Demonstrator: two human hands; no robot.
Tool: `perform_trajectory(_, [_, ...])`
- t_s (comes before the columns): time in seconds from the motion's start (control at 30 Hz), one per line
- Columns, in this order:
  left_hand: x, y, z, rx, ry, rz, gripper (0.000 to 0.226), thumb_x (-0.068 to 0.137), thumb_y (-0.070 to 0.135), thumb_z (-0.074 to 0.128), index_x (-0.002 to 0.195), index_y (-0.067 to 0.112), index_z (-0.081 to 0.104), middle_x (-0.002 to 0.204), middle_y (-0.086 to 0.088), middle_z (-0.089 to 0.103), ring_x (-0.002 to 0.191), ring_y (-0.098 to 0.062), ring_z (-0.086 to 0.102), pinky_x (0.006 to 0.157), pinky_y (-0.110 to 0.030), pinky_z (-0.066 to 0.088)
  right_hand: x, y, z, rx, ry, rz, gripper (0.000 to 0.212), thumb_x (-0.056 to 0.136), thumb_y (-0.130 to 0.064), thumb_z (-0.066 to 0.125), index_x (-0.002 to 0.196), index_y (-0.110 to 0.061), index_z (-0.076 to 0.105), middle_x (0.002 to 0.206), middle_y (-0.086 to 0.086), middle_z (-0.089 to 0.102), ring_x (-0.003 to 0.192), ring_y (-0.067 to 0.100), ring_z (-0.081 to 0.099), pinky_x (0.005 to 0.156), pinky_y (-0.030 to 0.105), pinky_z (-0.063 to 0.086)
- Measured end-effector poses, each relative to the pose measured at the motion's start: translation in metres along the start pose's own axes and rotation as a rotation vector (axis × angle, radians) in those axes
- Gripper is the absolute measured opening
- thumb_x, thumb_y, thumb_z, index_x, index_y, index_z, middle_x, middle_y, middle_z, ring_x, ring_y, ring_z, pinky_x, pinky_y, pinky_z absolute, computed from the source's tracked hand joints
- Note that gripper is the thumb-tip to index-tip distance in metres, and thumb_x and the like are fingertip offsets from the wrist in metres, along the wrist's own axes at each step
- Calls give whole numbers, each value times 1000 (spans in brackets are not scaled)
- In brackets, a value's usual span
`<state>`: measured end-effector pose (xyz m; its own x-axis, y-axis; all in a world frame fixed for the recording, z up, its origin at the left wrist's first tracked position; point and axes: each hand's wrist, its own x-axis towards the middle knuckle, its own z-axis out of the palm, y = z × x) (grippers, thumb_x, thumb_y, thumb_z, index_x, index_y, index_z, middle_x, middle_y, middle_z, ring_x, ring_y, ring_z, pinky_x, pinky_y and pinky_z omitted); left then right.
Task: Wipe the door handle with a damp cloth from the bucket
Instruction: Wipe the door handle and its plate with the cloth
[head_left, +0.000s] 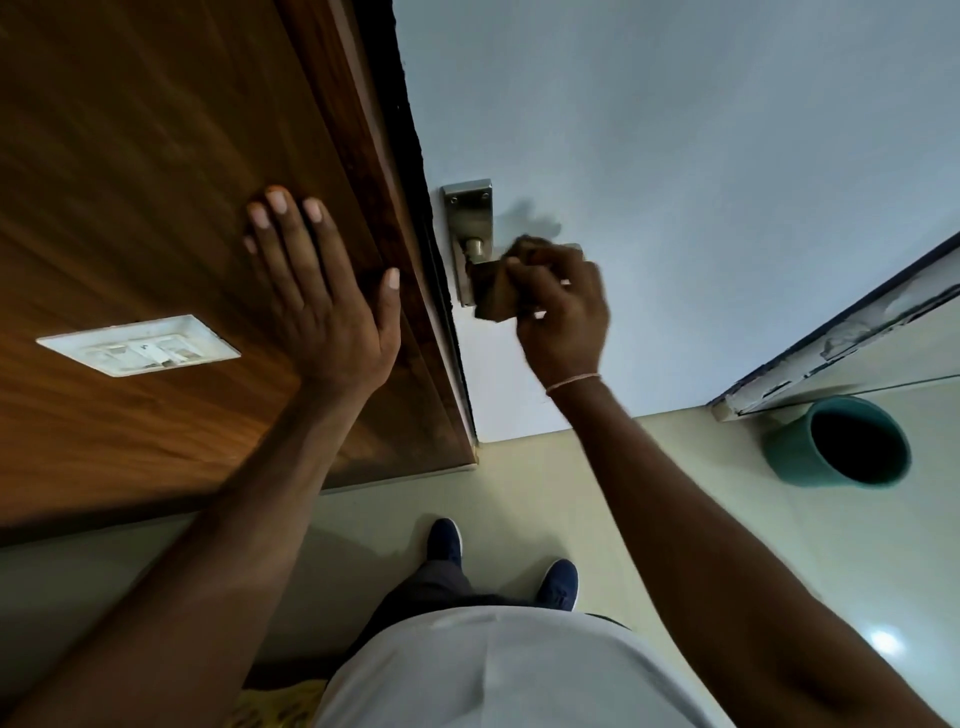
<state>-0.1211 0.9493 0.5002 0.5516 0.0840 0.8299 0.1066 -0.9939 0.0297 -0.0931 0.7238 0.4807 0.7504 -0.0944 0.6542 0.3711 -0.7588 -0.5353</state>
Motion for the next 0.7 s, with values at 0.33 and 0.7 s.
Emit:
perform_trajectory(0.33, [0, -4, -1, -16, 0, 10, 83, 104, 40, 67, 161, -9, 31, 163, -38, 37, 155, -52, 29, 133, -61, 23, -8, -47, 27, 46, -120, -75, 33, 91, -12, 72, 122, -21, 81, 123, 10, 72, 104, 36, 66, 69, 41, 59])
perform_trajectory(0.7, [-1, -8, -3, -47, -18, 34, 83, 105, 42, 62, 164, -5, 26, 166, -35, 35, 157, -50, 27, 135, -56, 17, 6, 53, -3, 284, 68, 294, 52, 75, 11, 67, 117, -15, 83, 126, 5, 66, 111, 18, 68, 82, 38, 62])
